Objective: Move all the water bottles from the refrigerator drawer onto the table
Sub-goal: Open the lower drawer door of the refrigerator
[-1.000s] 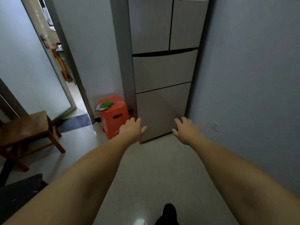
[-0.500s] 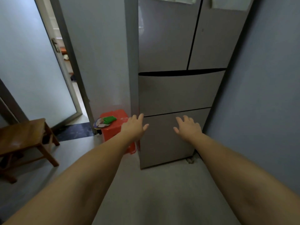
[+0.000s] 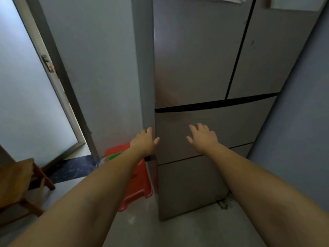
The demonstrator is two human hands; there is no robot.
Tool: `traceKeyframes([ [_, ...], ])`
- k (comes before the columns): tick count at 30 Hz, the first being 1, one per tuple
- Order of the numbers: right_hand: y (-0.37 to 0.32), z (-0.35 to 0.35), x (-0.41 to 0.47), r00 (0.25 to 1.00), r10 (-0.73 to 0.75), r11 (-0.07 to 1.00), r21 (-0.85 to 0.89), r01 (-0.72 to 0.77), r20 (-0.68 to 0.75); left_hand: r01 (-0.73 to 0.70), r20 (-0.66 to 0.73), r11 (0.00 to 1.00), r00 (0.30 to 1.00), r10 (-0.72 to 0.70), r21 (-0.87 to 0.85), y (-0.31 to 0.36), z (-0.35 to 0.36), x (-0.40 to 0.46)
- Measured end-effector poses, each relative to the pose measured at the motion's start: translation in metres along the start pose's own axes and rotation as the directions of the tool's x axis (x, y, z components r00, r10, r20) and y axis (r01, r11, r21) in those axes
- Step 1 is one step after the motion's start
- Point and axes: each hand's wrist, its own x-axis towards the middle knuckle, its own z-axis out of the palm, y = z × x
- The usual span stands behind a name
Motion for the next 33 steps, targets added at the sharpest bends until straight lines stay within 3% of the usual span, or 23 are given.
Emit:
traceKeyframes([
  [7,-0.013,-0.008,0.074,0.996,0.005,0.994,0.107,0.005,-0.089,-0.011,0.016,0.977,1.000,0.015,-0.214,-0.001,0.010,0.077],
  [11,-0.021,-0.005,0.100,0.990,-0.066,0.995,0.073,0.075,-0.124,0.010,0.002,0.878,1.000,-0.010,-0.478,0.004,0.020,0.106],
  [13,-0.022,-0.002,0.107,0.988,-0.063,0.994,0.076,0.074,-0.139,0.033,-0.004,0.845,0.999,-0.042,-0.533,0.006,0.021,0.114],
  [24,-0.020,-0.004,0.092,0.995,-0.064,0.996,0.061,0.069,-0.072,-0.067,-0.051,0.897,0.997,0.050,-0.437,0.007,0.023,0.106],
  [28,0.000,0.005,0.050,0.991,-0.107,0.994,0.017,0.109,-0.083,-0.130,-0.081,0.934,0.991,0.109,-0.333,0.020,0.028,0.056],
  [33,0.033,0.007,-0.015,0.983,-0.149,0.981,0.108,0.161,-0.104,-0.146,-0.157,0.943,0.982,0.102,-0.299,0.058,0.039,-0.024],
])
